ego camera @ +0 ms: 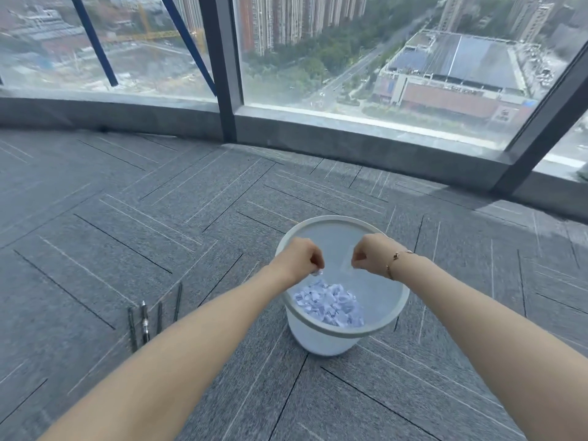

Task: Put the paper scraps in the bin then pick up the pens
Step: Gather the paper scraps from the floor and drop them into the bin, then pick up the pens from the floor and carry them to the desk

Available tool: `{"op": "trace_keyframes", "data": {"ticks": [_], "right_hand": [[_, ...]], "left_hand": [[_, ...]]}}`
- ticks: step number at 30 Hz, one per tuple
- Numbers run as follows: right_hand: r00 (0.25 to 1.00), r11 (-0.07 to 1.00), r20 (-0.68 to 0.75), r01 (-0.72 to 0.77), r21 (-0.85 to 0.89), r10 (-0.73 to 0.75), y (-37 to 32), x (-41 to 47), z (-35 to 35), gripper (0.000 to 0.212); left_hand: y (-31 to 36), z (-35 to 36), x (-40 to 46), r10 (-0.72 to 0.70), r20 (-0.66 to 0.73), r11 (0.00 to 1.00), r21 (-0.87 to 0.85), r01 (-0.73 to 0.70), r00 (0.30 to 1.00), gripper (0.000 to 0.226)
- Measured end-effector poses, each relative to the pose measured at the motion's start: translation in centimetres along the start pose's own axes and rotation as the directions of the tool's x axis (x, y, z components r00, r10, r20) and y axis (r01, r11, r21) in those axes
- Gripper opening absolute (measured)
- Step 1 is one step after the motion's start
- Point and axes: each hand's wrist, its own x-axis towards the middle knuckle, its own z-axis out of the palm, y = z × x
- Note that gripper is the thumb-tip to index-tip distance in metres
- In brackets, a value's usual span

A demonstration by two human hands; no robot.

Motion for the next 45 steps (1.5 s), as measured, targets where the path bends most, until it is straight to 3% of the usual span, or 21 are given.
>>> {"op": "trace_keyframes", "data": {"ticks": [3, 7, 12, 14, 16, 18, 22, 25, 27, 29, 32, 39, 42, 45], "right_hand": [[1.000, 0.998, -0.021, -0.020, -0.058, 0.019, 0.0, -0.1, 0.0, 0.019], [0.999, 0.999, 0.025, -0.030, -0.038, 0.031, 0.3, 0.4, 0.5, 0.018], [0.999, 0.985, 0.006, -0.035, -0.170, 0.037, 0.0, -0.1, 0.7, 0.012], [1.000, 0.980, -0.002, -0.029, -0.196, 0.029, -0.1, -0.2, 0.8, 0.017], [0.999, 0.983, 0.036, -0.008, -0.183, 0.015, 0.0, 0.1, 1.0, 0.005], [0.999, 0.979, 0.029, -0.007, -0.206, 0.013, -0.1, 0.3, 1.1, 0.012], [1.000, 0.971, -0.013, -0.030, -0.237, 0.028, -1.0, 0.3, 0.6, 0.031], [1.000, 0.972, -0.003, -0.011, -0.234, 0.010, -1.3, 0.7, 0.6, 0.024], [0.999, 0.971, -0.026, -0.039, -0.236, 0.034, -1.8, 0.8, 0.6, 0.033], [0.997, 0.969, 0.037, -0.062, -0.237, 0.073, -2.3, 1.0, 0.7, 0.047], [0.980, 0.971, 0.186, -0.030, -0.239, 0.076, -3.5, 1.4, 0.7, 0.051], [0.993, 0.982, -0.112, 0.028, -0.185, -0.050, -9.1, 3.7, -1.6, 0.030], [0.984, 0.979, -0.147, 0.067, -0.193, -0.096, -12.7, 5.0, -1.7, 0.023], [0.978, 0.977, -0.139, 0.133, -0.166, -0.157, -16.5, 6.5, -0.7, 0.023]], "left_hand": [[0.3, 0.0, 0.0, 0.048, -0.007, 0.998, 0.050, -0.047, 0.999, 0.020], [0.0, 0.4, -0.1, 0.084, 0.002, 0.995, 0.054, -0.084, 0.996, 0.041], [-0.1, 0.1, -0.6, 0.080, -0.058, 0.996, 0.043, -0.078, 0.995, 0.028], [-0.2, -0.1, -0.9, 0.076, -0.075, 0.997, 0.036, -0.073, 0.994, 0.033], [-0.6, -0.3, -1.1, 0.069, -0.071, 0.998, 0.014, -0.068, 0.995, 0.045], [-1.2, -0.5, -1.2, 0.063, -0.056, 0.998, -0.004, -0.063, 0.996, 0.047], [-1.7, -1.3, -1.4, 0.054, -0.095, 0.999, 0.005, -0.053, 0.994, 0.019], [-2.4, -1.7, -1.7, 0.052, -0.127, 0.998, 0.042, -0.047, 0.991, 0.020], [-3.1, -1.9, -1.9, 0.046, -0.146, 0.997, 0.065, -0.036, 0.988, 0.029], [-3.9, -2.5, -2.1, 0.069, -0.195, 0.990, 0.138, -0.042, 0.978, 0.039], [-5.5, -3.9, -3.0, 0.111, -0.267, 0.968, 0.245, -0.044, 0.957, 0.035], [-11.7, -7.4, -7.2, -0.001, -0.225, 0.956, 0.284, 0.066, 0.974, 0.027], [-14.6, -8.9, -9.6, -0.045, -0.244, 0.932, 0.338, 0.129, 0.969, 0.024], [-18.4, -10.4, -12.4, -0.197, -0.220, 0.885, 0.378, 0.270, 0.955, 0.022]]}}
